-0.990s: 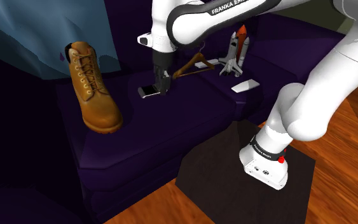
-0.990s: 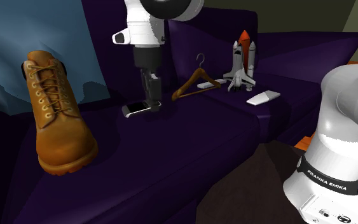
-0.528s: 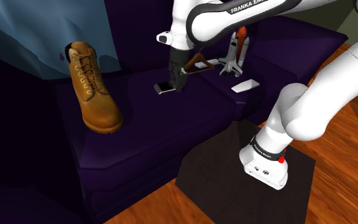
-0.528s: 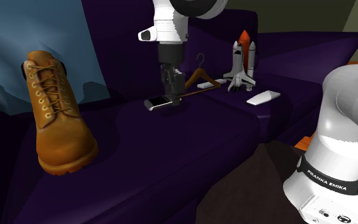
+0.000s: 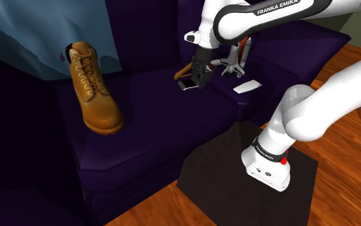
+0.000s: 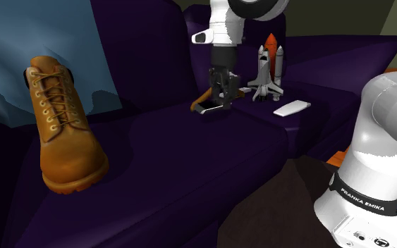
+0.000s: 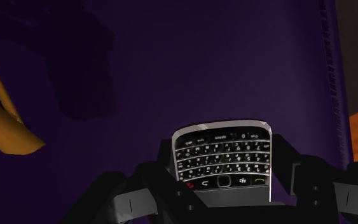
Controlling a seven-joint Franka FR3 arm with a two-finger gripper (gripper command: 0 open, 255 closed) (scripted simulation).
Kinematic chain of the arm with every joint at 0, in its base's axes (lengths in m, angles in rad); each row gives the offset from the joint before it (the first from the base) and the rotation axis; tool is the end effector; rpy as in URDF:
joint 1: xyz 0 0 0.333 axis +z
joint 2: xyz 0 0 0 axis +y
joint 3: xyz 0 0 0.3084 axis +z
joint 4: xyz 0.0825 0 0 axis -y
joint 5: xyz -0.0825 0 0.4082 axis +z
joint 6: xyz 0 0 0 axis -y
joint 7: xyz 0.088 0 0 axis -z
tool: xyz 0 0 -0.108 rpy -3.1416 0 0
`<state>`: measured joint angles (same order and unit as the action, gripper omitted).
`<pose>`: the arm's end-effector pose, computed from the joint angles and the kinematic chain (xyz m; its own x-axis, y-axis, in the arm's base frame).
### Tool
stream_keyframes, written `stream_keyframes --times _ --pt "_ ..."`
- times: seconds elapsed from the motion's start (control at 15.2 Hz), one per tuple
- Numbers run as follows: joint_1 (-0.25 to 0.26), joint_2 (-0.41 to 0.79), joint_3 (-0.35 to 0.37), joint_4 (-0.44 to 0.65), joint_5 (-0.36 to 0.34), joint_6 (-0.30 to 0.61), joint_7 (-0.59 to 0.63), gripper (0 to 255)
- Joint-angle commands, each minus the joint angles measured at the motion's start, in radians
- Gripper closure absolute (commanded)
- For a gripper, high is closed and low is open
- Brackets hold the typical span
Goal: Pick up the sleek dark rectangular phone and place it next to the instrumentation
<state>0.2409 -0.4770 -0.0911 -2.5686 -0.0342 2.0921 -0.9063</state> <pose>0.4105 0.0615 0.4045 0.4684 0.8835 0.0091 0.8835 -0.4684 -0.0081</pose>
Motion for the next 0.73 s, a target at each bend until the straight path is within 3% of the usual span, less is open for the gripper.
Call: stream_keyframes --times 0.0,0.66 --pt "-0.026 -0.041 -0.034 -0.035 -0.023 -0.005 -0.045 255" --pt "-0.185 -0.211 -0.215 -0.133 -0.167 -0.068 -0.272 255"
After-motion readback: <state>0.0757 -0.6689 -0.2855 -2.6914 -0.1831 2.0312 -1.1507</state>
